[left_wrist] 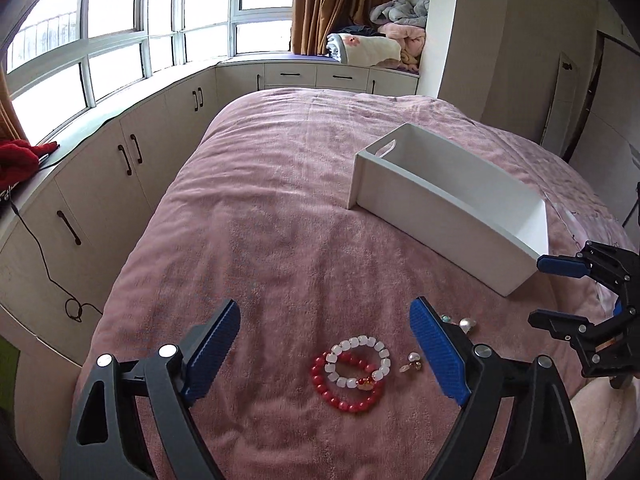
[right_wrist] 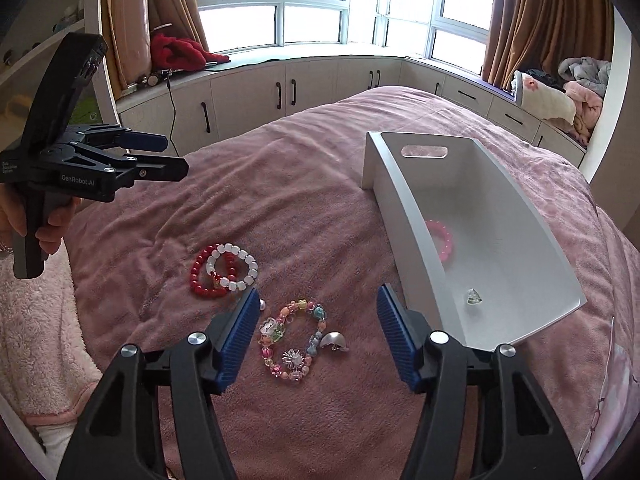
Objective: Organize jewelry
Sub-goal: 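Move left tool to the red bead bracelet while right tool moves to the second silver heart charm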
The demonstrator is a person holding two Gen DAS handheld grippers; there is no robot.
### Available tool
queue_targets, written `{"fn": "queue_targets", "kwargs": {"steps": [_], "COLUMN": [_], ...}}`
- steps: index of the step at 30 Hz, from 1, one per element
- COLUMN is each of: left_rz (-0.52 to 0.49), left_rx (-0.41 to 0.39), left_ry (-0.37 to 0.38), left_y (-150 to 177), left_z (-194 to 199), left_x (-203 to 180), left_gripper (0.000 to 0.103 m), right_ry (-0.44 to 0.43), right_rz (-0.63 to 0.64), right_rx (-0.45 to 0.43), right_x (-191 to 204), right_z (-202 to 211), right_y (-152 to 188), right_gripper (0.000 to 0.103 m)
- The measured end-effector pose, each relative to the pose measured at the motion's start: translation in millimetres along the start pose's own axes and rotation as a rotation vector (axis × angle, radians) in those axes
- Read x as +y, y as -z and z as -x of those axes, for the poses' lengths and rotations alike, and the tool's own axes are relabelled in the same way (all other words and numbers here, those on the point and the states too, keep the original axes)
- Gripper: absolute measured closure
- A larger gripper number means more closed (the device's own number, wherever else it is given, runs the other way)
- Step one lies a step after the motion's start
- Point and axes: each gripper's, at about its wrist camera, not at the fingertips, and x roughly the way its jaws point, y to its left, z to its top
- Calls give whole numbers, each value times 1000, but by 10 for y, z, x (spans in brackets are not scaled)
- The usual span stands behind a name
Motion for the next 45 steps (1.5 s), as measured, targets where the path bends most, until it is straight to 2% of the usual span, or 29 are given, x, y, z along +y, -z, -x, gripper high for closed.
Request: {"fn": "queue_targets", "kwargs": {"steps": [6,10,13,15,23,26,28,31,34,37,41,45], "left_rz": [-29,-78,-63,-49,-79,-87,-104,-114,-89,-31,73,110], "left_rx": [72,136,171,202,249,253,257,252,246,246,244,223], "left_ry": [-70,-122,-121,-110,-79,-60,-59,-54,-39,-13,42,66], "left_y": [355,550,679,716,782,797,801,815,814,793,772,758], "left_z": [-260,-480,-616,-716,-946,-969,-987,-987,-963,-947,-916,-875], "left_x": [115,136,185,209,144,119,96,80,112,195,344,375], "left_gripper": [15,26,28,34,42,51,62,68,76,86,89,88], "right_ry": [45,58,87,111,148,145,172,143,98,76,62,69], "right_rz": [-1,-28,-27,-29,-24,-43,-45,-69,-93,-118,-148,-134], "right_rx": [98,165,195,203,271,272,287,294,297,293,277,275], "right_x": [36,10,-6,-27,-55,-105,-144,-174,-195,-225,-261,-228], "right_z": [-390,-639,-758,-812,-1106,-1162,-1221,-1250,-1248,-1232,-1134,-1091], "right_y": [196,299,323,320,393,376,388,390,378,362,427,434], "right_gripper": [49,49,53,57,60,60,60,64,75,77,77,77]}}
